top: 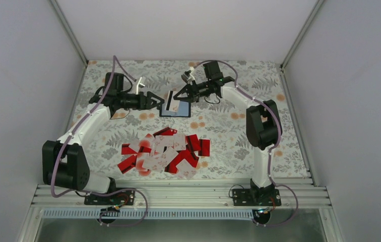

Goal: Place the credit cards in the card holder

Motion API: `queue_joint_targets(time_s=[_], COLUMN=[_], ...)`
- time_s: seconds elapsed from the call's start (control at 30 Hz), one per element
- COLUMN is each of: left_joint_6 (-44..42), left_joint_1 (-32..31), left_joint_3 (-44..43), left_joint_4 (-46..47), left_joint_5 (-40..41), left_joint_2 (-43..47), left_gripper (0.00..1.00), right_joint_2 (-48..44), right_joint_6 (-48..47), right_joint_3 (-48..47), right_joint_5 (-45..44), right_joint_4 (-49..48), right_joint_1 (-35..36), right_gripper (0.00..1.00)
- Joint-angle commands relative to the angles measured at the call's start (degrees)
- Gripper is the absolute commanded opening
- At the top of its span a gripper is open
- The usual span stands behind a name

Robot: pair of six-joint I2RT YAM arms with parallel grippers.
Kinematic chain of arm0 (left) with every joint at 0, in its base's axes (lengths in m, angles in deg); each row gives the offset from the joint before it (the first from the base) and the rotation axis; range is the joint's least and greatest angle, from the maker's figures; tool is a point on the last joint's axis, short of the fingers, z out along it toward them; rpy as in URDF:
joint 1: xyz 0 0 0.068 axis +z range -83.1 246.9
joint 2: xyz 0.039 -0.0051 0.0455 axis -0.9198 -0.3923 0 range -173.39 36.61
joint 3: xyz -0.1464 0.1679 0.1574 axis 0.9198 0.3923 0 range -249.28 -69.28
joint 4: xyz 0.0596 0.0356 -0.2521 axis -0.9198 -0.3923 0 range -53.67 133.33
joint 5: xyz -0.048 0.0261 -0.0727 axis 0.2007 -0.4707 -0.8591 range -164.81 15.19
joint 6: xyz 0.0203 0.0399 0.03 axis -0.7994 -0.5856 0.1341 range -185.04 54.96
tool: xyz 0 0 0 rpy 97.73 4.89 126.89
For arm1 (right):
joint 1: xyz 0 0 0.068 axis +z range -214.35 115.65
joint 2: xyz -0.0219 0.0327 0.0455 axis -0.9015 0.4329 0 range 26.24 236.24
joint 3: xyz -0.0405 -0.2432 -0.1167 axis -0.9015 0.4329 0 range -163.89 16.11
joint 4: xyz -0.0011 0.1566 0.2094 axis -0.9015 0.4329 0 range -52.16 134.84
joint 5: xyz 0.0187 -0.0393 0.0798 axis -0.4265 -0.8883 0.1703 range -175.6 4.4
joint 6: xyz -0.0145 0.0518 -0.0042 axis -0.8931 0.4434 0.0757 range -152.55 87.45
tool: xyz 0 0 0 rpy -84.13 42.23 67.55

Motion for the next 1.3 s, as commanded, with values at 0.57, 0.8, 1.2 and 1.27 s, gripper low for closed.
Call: queue_joint_targets(time_s=[0.57,0.8,1.2,1.27], left_joint_6=[-3.90,-7.29,-12.59,-12.55], left_joint_1=[2.73,2.73,2.73,2.72], left_joint_3=[-2.06,-4.76,-7.84,-8.28], left_joint_4=[8.96,5.31,-1.22,-1.46], left_joint_5=[-21.50,-25.03,-27.38,-27.58], left_joint_2=[-7.55,-9.02,-12.50,-12.99], left_gripper=[0.45,0.36,0.12,0.03], right_joint_2=[1.45,2.54,3.28,3.35], right_joint_6=[-0.56,-0.68,-0.68,-0.74], right_joint_3=[-6.12,-7.43,-9.00,-9.40], right_joint_5=[4.82,4.90,4.03,3.97], right_joint_4=[-0.97,-0.57,-0.40,-0.35], right_joint_1=[3.53,4.34,4.55,4.54], right_gripper=[0.04,0.04,0.04,0.04])
